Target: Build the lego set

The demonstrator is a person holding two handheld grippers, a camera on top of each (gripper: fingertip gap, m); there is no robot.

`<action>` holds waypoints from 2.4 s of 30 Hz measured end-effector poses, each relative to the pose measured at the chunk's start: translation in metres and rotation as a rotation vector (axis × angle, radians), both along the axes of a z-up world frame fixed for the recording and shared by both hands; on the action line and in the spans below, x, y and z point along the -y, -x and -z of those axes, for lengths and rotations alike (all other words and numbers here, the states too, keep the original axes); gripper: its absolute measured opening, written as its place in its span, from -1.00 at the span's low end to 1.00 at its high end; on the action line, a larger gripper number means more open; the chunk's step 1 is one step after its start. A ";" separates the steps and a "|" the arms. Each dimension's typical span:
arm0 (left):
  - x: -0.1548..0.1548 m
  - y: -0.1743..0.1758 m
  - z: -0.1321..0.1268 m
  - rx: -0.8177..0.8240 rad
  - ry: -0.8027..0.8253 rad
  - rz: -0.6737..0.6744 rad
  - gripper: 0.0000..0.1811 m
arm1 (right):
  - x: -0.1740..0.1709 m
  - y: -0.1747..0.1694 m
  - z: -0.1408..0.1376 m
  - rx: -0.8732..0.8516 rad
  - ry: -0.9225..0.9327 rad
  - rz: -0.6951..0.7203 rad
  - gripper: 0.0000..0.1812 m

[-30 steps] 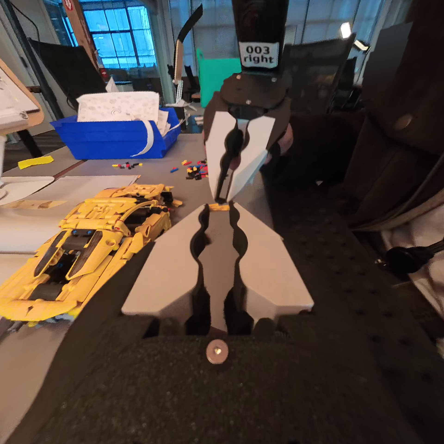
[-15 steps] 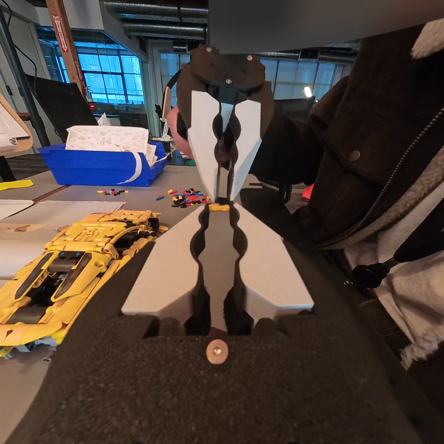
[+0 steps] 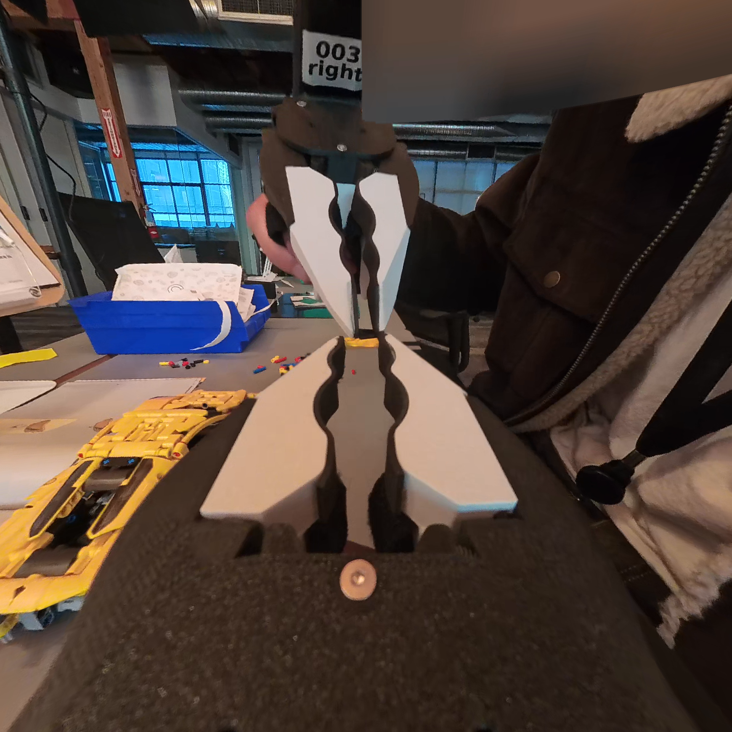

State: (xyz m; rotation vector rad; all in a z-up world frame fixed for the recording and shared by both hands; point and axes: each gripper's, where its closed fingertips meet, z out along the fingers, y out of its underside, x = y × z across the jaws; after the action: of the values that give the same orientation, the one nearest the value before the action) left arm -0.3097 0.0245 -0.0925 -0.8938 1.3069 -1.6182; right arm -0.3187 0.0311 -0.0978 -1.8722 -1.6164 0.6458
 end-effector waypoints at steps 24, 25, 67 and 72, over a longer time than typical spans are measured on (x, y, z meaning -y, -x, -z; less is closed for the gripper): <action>-0.020 0.015 -0.028 0.071 0.280 0.084 -0.83 | -0.013 0.009 -0.023 0.108 -1.045 0.017 -0.67; -0.019 0.015 -0.027 0.066 0.276 0.083 -0.83 | -0.014 0.009 -0.025 0.101 -1.060 0.019 -0.69; -0.021 0.006 -0.013 -0.070 0.441 0.177 -0.80 | -0.018 0.005 -0.010 -0.013 -0.712 0.088 -0.94; -0.020 0.010 -0.017 -0.062 0.469 0.215 -0.73 | -0.019 0.006 -0.012 -0.018 -0.736 0.107 -0.94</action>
State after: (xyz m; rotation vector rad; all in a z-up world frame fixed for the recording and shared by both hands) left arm -0.3194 0.0449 -0.0756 -1.1156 1.1100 -2.1333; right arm -0.3244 0.0502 -0.0856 -1.3774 -1.4549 -0.0033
